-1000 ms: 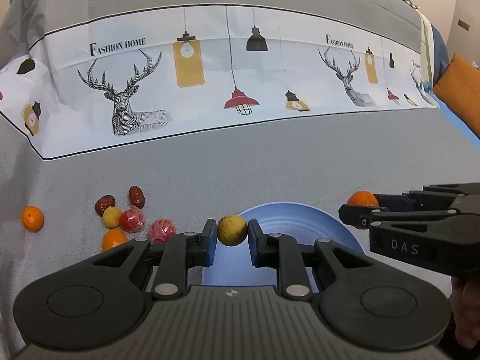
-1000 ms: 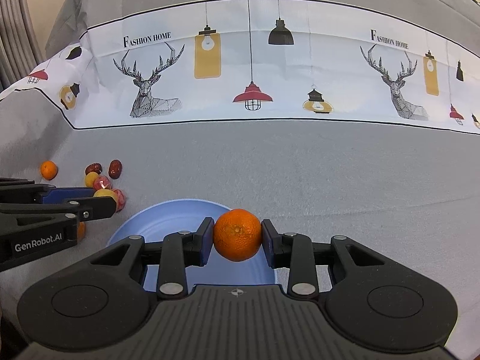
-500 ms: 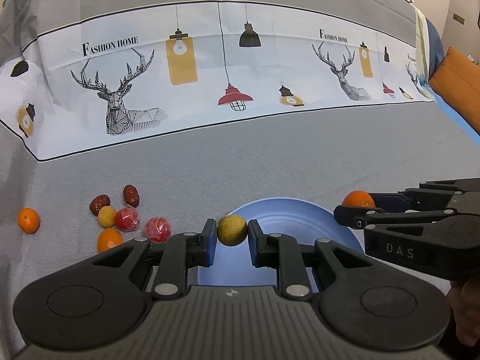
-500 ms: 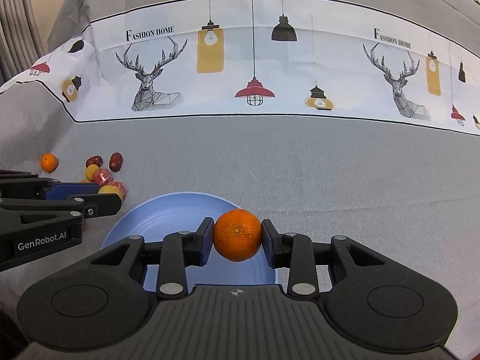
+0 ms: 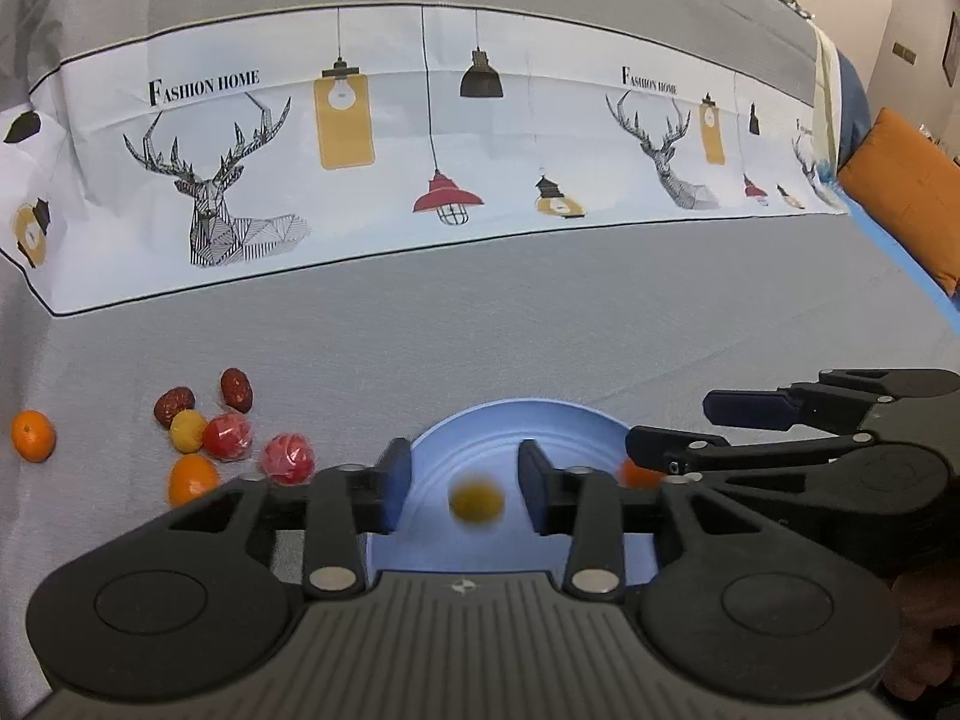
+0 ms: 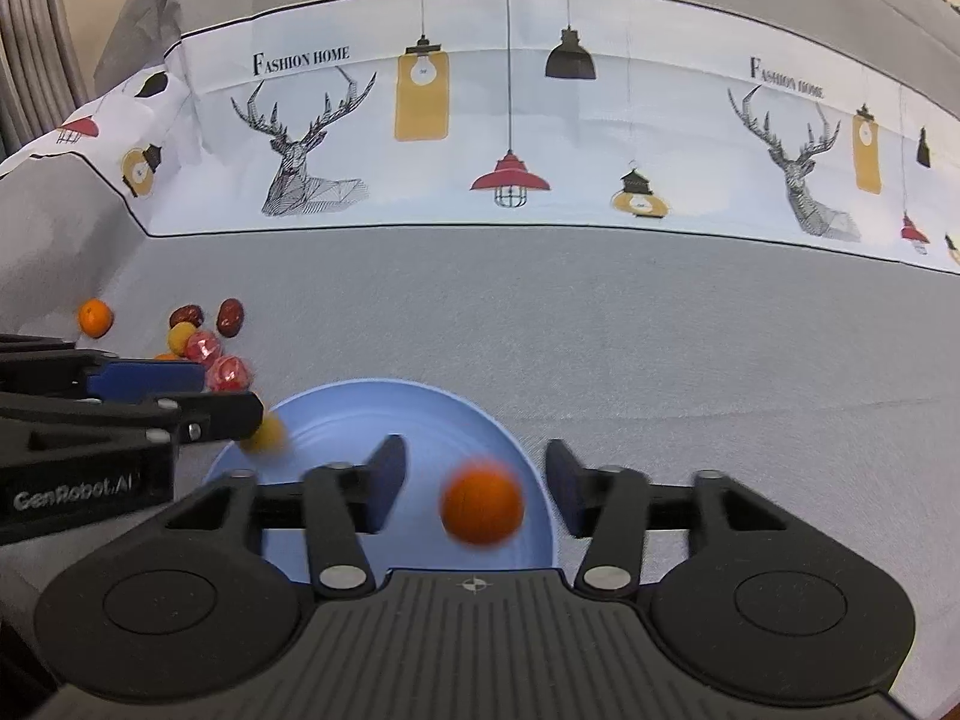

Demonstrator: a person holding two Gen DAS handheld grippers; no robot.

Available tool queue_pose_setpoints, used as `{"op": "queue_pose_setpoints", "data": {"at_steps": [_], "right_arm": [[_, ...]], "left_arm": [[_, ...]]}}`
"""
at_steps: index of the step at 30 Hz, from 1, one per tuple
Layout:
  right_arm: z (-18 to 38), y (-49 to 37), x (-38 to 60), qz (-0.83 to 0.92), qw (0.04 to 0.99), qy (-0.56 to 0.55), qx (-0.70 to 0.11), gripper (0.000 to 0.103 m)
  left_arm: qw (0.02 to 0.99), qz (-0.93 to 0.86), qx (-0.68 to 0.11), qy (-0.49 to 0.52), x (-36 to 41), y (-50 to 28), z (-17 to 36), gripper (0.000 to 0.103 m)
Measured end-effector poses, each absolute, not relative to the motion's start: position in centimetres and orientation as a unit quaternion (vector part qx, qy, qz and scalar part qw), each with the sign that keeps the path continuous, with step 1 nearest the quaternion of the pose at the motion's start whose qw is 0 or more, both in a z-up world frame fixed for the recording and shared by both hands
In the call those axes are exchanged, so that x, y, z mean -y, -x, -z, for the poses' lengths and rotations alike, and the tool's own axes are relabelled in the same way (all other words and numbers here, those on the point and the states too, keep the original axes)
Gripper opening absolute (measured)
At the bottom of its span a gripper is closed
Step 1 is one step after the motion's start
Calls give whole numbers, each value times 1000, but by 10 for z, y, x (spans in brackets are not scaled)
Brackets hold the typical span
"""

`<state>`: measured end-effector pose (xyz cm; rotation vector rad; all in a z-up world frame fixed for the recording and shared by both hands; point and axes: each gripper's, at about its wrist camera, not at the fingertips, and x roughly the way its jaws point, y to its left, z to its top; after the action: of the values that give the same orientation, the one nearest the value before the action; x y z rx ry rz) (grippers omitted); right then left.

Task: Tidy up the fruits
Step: 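Open both grippers to drop the yellow fruit and mandarin onto the plate, then move the left gripper to the lone mandarin while the right gripper returns to the cluster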

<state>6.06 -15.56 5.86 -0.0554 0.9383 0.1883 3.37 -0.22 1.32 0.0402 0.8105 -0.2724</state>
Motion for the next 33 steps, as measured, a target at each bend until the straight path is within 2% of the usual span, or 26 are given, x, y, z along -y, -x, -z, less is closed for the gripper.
{"op": "queue_pose_setpoints", "data": {"at_steps": [33], "right_arm": [[-58, -60, 156, -75, 890, 31, -449, 57]], "left_arm": [[911, 126, -393, -20, 1, -33, -14, 44]]}}
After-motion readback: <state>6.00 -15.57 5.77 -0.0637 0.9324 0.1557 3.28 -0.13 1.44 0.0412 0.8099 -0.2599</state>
